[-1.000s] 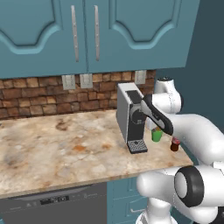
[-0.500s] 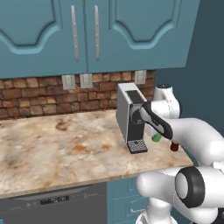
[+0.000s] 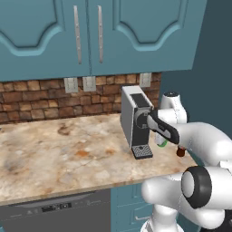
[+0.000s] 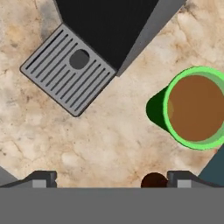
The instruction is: Place the microwavable item in the microwave. Then, close the microwave door and press the start button.
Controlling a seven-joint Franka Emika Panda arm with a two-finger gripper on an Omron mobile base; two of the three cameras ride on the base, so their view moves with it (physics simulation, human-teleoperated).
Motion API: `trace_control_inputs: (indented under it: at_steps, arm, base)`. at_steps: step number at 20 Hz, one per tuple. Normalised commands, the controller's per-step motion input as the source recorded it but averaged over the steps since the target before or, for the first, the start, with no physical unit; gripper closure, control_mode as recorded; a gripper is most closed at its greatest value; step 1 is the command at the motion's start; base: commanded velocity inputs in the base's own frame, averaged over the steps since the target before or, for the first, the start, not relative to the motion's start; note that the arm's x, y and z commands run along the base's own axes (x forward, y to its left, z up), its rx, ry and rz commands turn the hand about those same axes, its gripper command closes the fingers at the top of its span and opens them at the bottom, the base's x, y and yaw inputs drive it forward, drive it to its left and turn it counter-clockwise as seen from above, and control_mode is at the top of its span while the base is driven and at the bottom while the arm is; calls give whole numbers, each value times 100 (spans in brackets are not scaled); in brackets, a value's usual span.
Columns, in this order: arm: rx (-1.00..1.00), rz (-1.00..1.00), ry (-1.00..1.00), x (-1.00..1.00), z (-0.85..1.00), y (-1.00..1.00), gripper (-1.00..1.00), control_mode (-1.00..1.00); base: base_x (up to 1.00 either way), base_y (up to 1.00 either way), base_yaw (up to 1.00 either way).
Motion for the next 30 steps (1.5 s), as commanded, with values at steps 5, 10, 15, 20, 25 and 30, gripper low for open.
trace_control_inputs:
  at_steps: [5, 10, 15, 20, 25, 30]
  arm:
    - [0, 7, 0, 18, -20, -14, -100, -100]
    - [0, 9, 0, 28, -24, 0, -100, -100]
    - [0, 10, 0, 28, -22, 0, -100, -100]
    - [0, 8, 0, 10, -4, -1, -100, -100]
    - [0, 3, 0, 0, 0, 0, -100, -100]
    - [0, 4, 1, 2, -11, 0, -100, -100]
  base:
    - [0, 0, 0]
    - [0, 0, 0]
    - [0, 0, 0]
    - [0, 0, 0]
    - [0, 0, 0]
    - [0, 0, 0]
